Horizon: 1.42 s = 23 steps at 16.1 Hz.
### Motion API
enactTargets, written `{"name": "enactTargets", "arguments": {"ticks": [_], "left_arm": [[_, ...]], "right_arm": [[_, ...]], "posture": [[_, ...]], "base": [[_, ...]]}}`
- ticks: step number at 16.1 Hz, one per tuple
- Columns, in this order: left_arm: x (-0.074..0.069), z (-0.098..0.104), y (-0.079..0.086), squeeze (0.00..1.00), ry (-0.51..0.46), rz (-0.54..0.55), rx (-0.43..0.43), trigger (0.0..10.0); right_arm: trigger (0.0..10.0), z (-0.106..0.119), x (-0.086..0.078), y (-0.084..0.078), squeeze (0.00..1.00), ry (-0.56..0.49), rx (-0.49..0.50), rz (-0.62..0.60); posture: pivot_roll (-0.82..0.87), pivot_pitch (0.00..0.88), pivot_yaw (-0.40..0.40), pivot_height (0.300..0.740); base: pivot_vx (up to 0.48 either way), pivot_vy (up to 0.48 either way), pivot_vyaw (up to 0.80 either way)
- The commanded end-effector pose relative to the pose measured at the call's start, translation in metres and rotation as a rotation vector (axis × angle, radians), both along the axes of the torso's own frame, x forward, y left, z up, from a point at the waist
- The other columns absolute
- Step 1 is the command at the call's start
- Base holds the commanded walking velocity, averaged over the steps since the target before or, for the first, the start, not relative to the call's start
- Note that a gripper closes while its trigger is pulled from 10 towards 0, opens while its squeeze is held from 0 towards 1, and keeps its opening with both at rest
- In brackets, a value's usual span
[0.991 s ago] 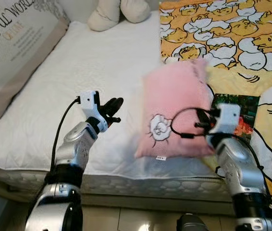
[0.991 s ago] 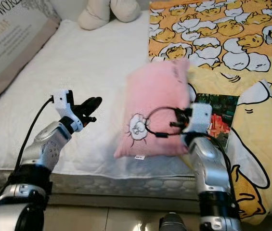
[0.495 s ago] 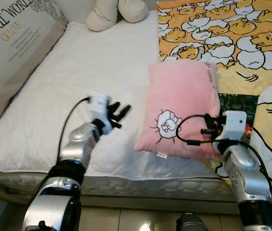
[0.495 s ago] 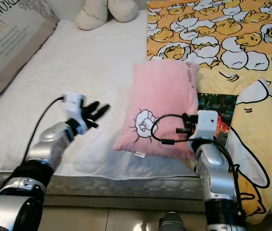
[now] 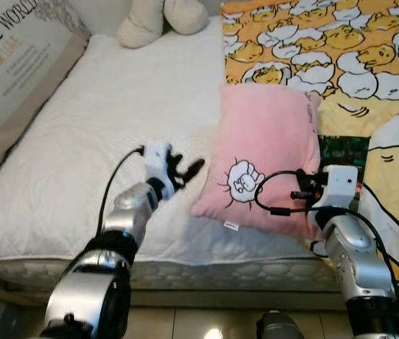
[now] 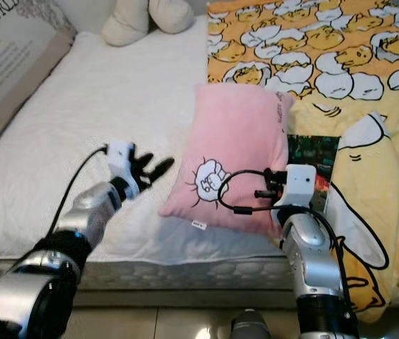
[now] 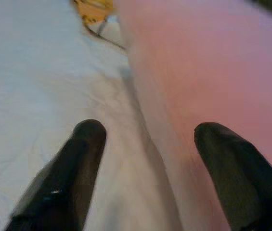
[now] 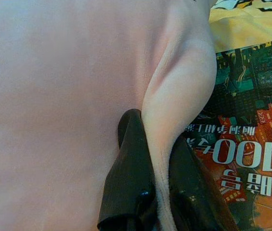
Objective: Clean up the room
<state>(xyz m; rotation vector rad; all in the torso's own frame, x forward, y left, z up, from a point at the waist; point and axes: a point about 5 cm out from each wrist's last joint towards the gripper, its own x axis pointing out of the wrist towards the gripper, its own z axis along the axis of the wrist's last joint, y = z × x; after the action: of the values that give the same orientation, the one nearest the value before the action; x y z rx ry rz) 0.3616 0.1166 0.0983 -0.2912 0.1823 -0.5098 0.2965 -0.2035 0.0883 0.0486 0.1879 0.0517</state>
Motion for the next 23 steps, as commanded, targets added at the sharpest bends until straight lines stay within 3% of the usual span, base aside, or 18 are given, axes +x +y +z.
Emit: {"name": "enactTargets", "arguments": {"ticks": [1,3,6,8,10,14,16,17,18,20,22,23], "left_arm": [[0.004,0.002,0.005,1.00,0.056,0.048,-0.117,10.0],[0.007,0.004,0.001,1.00,0.115,0.067,-0.237,10.0],[0.006,0.001,-0.007,1.00,0.187,0.046,-0.324,10.0],[0.004,-0.003,-0.013,1.00,0.202,0.022,-0.315,10.0],[-0.006,-0.016,-0.031,1.00,0.247,-0.037,-0.272,10.0],[-0.013,-0.021,-0.052,1.00,0.281,-0.098,-0.291,10.0],[-0.023,-0.031,-0.069,1.00,0.328,-0.167,-0.244,10.0],[-0.027,-0.035,-0.072,0.95,0.355,-0.167,-0.243,10.0],[-0.030,-0.040,-0.074,0.00,0.402,-0.145,-0.294,10.0],[-0.041,-0.055,-0.077,0.00,0.488,-0.079,-0.344,10.0],[-0.049,-0.065,-0.081,0.00,0.482,-0.088,-0.264,10.0],[-0.051,-0.066,-0.081,0.00,0.433,-0.101,-0.211,0.0]], "right_arm": [[0.0,-0.010,-0.006,0.006,0.00,0.043,0.010,0.024],[0.0,-0.011,-0.006,0.007,0.00,0.046,0.012,0.027],[0.0,-0.012,-0.008,0.009,0.00,0.051,0.015,0.032],[0.0,-0.013,-0.009,0.009,0.00,0.052,0.016,0.031],[0.0,-0.012,-0.012,0.009,0.00,0.051,0.016,0.030],[0.0,-0.010,-0.017,0.009,0.00,0.052,0.016,0.032],[0.0,-0.011,-0.020,0.009,0.00,0.057,0.017,0.033],[0.0,-0.011,-0.021,0.009,0.00,0.059,0.017,0.032],[0.0,-0.011,-0.022,0.010,0.00,0.062,0.019,0.032],[0.0,-0.011,-0.023,0.011,0.00,0.066,0.022,0.033],[0.0,-0.011,-0.024,0.012,0.00,0.066,0.025,0.036],[0.0,-0.009,-0.025,0.013,0.00,0.064,0.029,0.038]], "posture": [[-0.31,0.046,0.237,0.740],[-0.30,0.047,0.236,0.740],[-0.31,0.062,0.237,0.740],[-0.31,0.065,0.237,0.740],[-0.31,0.079,0.239,0.740],[-0.33,0.104,0.240,0.740],[-0.33,0.110,0.242,0.740],[-0.33,0.111,0.243,0.740],[-0.33,0.115,0.245,0.740],[-0.33,0.120,0.245,0.740],[-0.33,0.122,0.244,0.740],[-0.33,0.127,0.243,0.740]], "base": [[0.000,0.000,0.00],[0.000,0.000,0.00],[0.000,0.000,0.00],[0.000,0.000,0.00],[0.000,0.000,0.00],[0.000,0.000,0.00],[0.000,0.000,0.00],[0.000,0.000,0.00],[0.000,0.000,0.00],[0.000,0.000,0.00],[0.000,0.000,0.00],[0.000,0.000,0.00]]}}
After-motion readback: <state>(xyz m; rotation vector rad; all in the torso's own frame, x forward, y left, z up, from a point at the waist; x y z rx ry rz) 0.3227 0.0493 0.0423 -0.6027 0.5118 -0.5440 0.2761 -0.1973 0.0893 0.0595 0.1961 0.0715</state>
